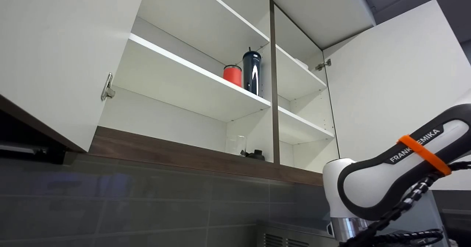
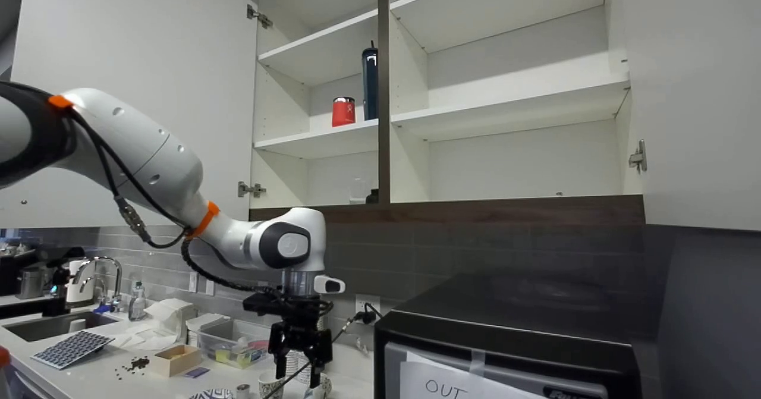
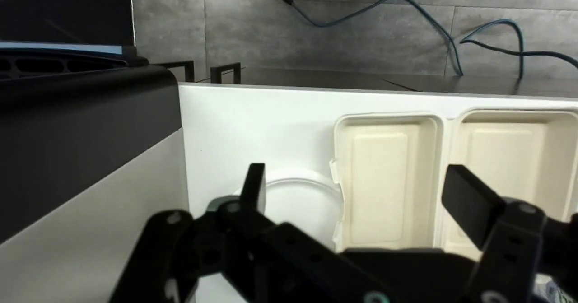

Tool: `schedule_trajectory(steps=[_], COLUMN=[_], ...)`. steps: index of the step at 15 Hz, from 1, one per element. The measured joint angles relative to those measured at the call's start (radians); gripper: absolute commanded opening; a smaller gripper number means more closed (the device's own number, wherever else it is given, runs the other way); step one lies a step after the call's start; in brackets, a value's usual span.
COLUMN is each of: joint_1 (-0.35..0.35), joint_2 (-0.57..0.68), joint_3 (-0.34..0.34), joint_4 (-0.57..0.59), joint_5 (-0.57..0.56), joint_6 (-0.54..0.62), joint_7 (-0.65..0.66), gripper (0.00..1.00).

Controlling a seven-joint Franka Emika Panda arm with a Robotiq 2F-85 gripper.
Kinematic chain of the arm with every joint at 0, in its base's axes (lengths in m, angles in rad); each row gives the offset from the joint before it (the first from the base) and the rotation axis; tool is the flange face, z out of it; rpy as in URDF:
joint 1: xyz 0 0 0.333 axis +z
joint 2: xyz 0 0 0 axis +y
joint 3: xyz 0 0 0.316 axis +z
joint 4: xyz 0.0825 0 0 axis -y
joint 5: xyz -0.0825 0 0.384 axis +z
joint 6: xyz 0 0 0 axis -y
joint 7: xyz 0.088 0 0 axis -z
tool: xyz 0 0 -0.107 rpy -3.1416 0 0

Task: Move the object on the countertop

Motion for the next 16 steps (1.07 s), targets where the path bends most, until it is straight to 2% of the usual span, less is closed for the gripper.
schedule_trajectory(steps=[16], joint_1=[0.009], joint_2=[0.029], joint_3=[0.0], joint_4=[0.023], joint_5=[-0.004], joint_6=[0.025], joint_7=[0.0], gripper=[1.0])
